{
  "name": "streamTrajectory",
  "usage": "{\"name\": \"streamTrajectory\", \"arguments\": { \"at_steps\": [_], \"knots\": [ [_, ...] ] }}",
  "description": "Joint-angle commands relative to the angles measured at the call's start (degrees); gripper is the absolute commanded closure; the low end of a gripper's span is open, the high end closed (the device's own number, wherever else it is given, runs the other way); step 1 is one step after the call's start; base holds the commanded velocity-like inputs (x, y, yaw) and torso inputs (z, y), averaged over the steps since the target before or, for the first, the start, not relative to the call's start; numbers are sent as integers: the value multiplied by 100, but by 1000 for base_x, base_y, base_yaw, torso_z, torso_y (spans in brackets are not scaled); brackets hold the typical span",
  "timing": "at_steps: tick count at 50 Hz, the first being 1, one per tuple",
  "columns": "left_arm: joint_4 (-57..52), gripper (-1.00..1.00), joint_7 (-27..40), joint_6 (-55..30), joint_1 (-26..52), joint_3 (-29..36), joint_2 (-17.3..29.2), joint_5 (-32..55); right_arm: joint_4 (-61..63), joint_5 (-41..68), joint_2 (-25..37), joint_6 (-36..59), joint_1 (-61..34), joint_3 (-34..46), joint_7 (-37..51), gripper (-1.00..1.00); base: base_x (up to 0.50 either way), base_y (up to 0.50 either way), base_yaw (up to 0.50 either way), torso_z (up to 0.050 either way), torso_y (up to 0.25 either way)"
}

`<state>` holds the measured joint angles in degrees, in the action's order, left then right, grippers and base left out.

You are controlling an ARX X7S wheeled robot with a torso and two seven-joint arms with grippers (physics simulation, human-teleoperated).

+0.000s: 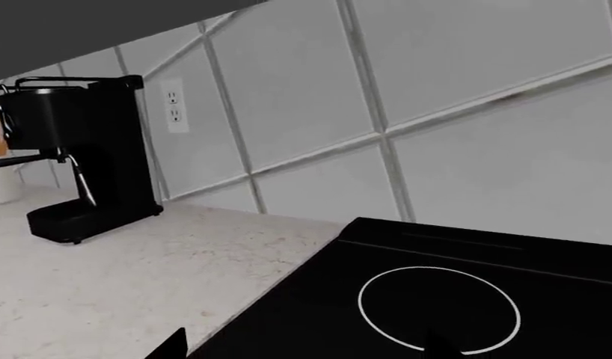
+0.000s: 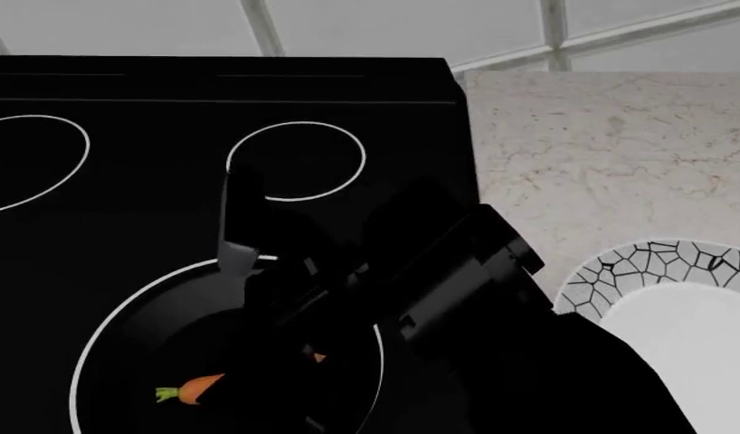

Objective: Pick the carrot from the pan and place it on the plate.

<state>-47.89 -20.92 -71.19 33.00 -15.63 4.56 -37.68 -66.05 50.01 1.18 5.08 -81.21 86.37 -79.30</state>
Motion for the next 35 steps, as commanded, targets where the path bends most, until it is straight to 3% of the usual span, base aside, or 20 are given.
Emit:
{"name": "streamTrajectory", "arguments": {
  "at_steps": [1, 22, 28, 35],
  "knots": [
    [-446, -100, -201, -414, 10, 11, 55, -188, 493, 78, 42, 17, -223, -126, 116, 100, 0, 0, 0, 0, 0],
    [-1168, -100, -934, -1341, 299, 443, 328, -635, 5315, 969, 2386, 1917, -1364, -509, 2605, 100, 0, 0, 0, 0, 0],
    [-1190, -100, -1818, -1301, 436, 559, 142, -1572, 6273, 1292, 2930, 2383, -1743, -710, 3267, 100, 0, 0, 0, 0, 0],
    [-1057, -100, -2027, -1118, 564, 511, -69, -1592, 7064, 1794, 3586, 2772, -2083, -1049, 3956, 100, 0, 0, 0, 0, 0]
  ]
}}
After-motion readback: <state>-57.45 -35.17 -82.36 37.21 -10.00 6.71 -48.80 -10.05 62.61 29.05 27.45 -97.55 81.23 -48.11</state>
